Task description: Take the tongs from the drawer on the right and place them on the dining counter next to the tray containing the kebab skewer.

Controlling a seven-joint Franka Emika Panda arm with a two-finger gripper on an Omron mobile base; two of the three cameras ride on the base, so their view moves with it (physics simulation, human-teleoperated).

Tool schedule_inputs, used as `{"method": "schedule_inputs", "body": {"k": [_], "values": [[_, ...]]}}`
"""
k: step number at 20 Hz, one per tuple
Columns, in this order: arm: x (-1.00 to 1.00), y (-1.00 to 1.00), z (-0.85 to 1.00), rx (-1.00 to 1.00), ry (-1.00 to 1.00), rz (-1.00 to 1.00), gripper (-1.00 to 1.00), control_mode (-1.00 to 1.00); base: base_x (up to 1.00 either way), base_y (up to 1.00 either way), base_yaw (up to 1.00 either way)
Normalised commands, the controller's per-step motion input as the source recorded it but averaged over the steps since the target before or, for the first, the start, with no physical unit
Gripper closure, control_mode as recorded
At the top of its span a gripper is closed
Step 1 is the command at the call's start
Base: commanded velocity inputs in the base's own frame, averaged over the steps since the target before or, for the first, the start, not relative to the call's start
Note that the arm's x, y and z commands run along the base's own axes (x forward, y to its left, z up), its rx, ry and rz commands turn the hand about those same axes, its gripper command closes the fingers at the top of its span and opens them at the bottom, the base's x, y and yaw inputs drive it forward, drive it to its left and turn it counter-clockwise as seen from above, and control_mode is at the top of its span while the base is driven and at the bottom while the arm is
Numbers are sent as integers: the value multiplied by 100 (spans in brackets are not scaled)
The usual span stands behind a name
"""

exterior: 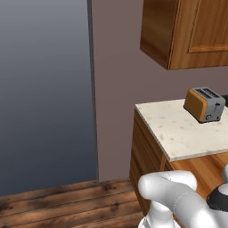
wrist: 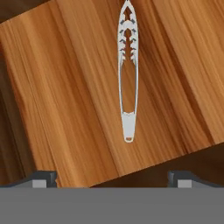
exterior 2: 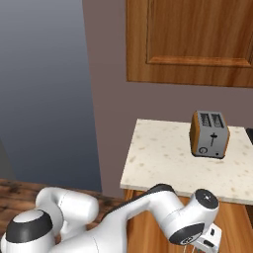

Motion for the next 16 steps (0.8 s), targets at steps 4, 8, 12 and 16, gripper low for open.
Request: {"method": "schedule_inputs", "body": {"k": [4, 8, 12, 16], "values": [[31, 10, -1, 0, 0, 0, -100, -100, 0, 0, 0], [26, 2, -7, 0, 0, 0, -100, -100, 0, 0, 0], [13, 0, -14, 0, 0, 0, -100, -100, 0, 0, 0], [5, 1, -21, -3, -3, 0, -100, -100, 0, 0, 0]]}}
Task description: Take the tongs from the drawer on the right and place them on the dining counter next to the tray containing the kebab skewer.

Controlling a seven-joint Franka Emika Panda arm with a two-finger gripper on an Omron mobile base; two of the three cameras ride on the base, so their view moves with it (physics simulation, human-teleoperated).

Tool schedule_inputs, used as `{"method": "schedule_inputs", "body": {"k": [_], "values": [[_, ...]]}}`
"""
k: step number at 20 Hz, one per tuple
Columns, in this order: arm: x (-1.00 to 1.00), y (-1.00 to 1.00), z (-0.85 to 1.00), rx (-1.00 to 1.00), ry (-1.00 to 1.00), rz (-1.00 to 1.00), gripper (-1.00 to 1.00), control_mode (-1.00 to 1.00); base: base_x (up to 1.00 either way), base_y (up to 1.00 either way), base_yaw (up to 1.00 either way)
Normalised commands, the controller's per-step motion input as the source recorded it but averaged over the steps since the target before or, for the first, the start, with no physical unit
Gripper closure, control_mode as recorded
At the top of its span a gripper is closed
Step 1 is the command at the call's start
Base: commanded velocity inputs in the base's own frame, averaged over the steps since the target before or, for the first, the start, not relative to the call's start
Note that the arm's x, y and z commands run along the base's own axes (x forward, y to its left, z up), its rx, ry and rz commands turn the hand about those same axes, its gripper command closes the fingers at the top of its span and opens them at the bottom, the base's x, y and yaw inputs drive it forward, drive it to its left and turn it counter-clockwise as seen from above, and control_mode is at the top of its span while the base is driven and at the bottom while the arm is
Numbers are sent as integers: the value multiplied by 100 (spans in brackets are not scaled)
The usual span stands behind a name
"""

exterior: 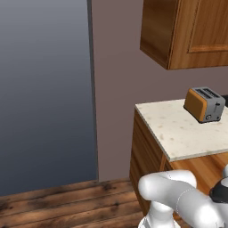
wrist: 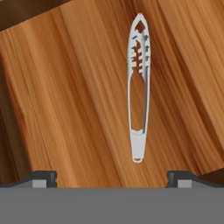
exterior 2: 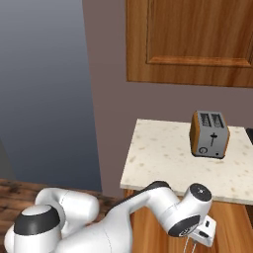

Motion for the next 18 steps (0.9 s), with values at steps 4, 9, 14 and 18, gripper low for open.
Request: {"method": "schedule_inputs", "body": {"k": [4, 9, 14, 18], "values": [[5, 0, -19, -2, -1, 0, -100, -100, 0, 0, 0], [4, 0, -19, -3, 0, 0, -100, -100, 0, 0, 0], [2, 0, -25, -4, 0, 0, -100, -100, 0, 0, 0], [0, 0, -27, -4, 0, 0, -100, -100, 0, 0, 0]]}}
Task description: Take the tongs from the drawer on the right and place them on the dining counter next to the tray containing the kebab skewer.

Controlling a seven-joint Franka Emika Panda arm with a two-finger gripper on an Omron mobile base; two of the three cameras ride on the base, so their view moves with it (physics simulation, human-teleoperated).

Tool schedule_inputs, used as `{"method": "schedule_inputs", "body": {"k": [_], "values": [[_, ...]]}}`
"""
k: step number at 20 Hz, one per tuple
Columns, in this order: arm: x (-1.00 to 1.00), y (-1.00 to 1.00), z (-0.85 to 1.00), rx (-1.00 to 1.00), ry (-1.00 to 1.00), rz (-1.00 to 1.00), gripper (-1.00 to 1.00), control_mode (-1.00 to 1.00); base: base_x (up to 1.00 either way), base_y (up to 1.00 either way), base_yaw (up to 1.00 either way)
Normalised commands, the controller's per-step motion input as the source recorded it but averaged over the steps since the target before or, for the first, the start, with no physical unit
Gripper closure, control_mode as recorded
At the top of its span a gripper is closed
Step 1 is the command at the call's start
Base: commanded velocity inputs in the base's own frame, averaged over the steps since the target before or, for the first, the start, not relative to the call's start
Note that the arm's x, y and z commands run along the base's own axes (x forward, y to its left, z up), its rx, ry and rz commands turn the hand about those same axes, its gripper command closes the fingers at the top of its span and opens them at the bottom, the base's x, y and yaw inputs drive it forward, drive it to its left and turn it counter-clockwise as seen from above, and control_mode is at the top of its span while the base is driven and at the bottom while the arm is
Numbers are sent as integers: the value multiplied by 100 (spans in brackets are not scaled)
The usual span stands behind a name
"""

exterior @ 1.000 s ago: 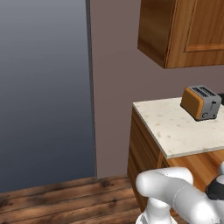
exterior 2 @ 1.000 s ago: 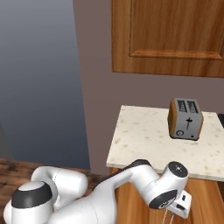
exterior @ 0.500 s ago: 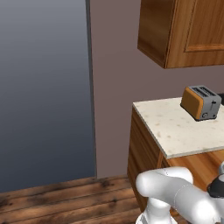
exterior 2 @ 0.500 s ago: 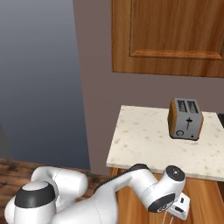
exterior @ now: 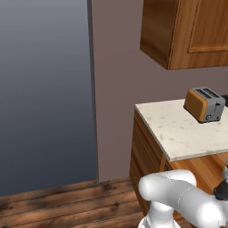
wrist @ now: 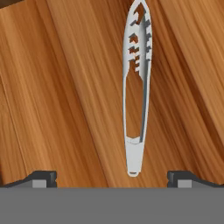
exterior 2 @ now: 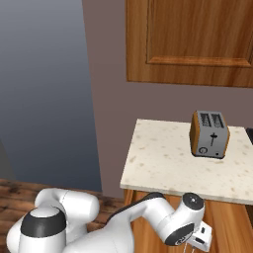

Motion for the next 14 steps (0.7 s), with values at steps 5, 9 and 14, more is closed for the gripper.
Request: {"method": "schedule_inputs", "body": {"k": [5, 9, 14], "values": [[0, 0, -28, -4, 0, 0, -100, -100, 0, 0, 0], [0, 0, -25, -3, 0, 0, -100, -100, 0, 0, 0], [0, 0, -20, -1, 0, 0, -100, -100, 0, 0, 0]]}}
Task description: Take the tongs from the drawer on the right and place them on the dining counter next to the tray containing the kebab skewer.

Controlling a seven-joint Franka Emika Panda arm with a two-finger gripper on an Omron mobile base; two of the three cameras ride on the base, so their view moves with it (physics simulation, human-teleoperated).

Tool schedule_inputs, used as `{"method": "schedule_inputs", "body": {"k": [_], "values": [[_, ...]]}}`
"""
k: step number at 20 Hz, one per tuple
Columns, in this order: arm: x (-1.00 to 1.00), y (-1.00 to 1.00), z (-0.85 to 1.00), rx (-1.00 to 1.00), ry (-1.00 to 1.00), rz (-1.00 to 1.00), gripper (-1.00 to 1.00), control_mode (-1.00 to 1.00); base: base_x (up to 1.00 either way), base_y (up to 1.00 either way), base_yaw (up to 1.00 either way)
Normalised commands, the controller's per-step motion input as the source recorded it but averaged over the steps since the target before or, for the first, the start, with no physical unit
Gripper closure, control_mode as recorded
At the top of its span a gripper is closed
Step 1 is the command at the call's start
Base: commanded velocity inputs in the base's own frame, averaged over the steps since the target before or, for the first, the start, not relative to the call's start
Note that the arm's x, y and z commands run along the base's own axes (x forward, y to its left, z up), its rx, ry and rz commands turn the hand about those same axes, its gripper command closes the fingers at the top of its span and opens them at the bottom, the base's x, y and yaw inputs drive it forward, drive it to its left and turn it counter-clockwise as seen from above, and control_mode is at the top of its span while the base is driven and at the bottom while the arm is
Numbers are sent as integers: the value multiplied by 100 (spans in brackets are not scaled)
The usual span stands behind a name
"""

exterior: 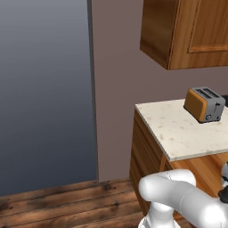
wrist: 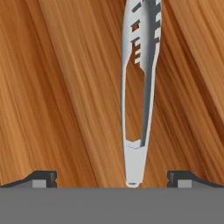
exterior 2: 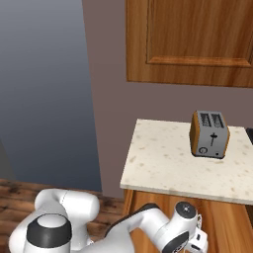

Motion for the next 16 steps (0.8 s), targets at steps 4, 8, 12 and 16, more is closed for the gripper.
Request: {"method": "schedule_inputs", "body": {"k": [4, 8, 12, 16], "values": [[1, 0, -14, 0, 0, 0, -100, -100, 0, 0, 0], [4, 0, -12, 0, 0, 0, -100, -100, 0, 0, 0], [7, -1, -10, 0, 0, 0, -100, -100, 0, 0, 0], [10, -2, -8, 0, 0, 0, -100, -100, 0, 0, 0]]}}
